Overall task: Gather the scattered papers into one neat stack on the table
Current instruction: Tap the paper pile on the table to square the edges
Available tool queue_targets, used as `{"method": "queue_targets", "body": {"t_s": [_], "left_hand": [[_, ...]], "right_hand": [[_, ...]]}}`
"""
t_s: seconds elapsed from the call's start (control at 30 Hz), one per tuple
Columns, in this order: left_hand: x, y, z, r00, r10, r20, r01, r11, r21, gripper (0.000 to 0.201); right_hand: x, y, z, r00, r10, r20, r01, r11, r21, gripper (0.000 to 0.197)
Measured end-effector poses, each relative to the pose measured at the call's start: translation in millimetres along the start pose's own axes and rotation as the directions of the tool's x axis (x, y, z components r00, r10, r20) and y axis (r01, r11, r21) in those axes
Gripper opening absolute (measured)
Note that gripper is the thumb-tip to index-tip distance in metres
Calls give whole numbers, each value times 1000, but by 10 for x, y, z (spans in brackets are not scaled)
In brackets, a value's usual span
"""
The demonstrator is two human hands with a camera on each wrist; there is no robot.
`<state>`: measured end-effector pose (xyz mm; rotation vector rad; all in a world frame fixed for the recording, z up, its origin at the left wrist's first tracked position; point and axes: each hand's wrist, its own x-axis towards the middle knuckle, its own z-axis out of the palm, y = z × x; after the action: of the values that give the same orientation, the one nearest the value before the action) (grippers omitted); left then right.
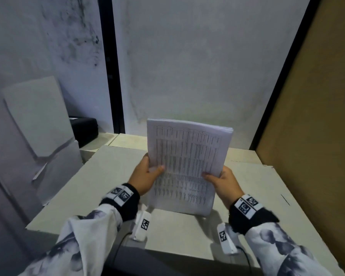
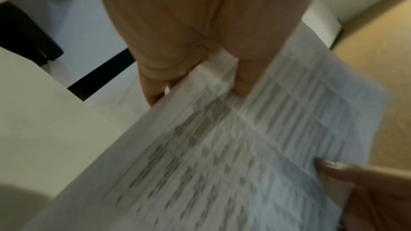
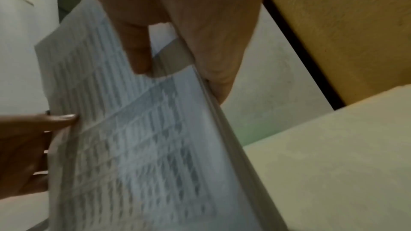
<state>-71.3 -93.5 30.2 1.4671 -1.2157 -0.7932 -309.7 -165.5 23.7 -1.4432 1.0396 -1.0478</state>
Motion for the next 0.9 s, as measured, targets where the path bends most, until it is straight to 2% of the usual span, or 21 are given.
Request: {"method": "queue_targets", "body": {"t_s": [0.1, 0.27, 0.37, 0.5, 0.6, 0.7, 0.8, 0.9], "left_hand": [[-36, 11, 108, 998, -19, -65, 15, 999, -49, 30], [66, 100, 54, 994, 19, -108, -23, 999, -40, 25], [9, -123, 90, 997, -40, -68, 39, 999, -19, 29], [-161, -564, 236, 987, -157, -14, 158, 981, 111, 33], [-230, -818, 291, 977, -214, -4, 212, 963, 167, 31], [-330, -888, 348, 968, -249, -34, 251, 943, 219, 31], [-365, -843, 361, 982, -182, -47, 188, 943, 275, 28], [-321, -731, 307, 991, -108, -73, 125, 951, 284, 30]], "right_hand": [[-18, 30, 113, 997, 16, -75, -11, 998, 61, 33], [77, -129, 93, 999, 38, -33, -33, 992, 125, 40], [13, 13, 113, 993, 118, -11, -116, 985, 128, 44], [-158, 406, 209, 974, 227, 12, -227, 967, 114, 49], [-257, 634, 241, 956, 292, 6, -292, 956, 29, 57], [-340, 759, 252, 952, 307, -2, -304, 942, -145, 54], [-357, 741, 254, 971, 238, -25, -237, 944, -231, 44], [-309, 663, 235, 975, 215, -45, -220, 950, -220, 48]]}}
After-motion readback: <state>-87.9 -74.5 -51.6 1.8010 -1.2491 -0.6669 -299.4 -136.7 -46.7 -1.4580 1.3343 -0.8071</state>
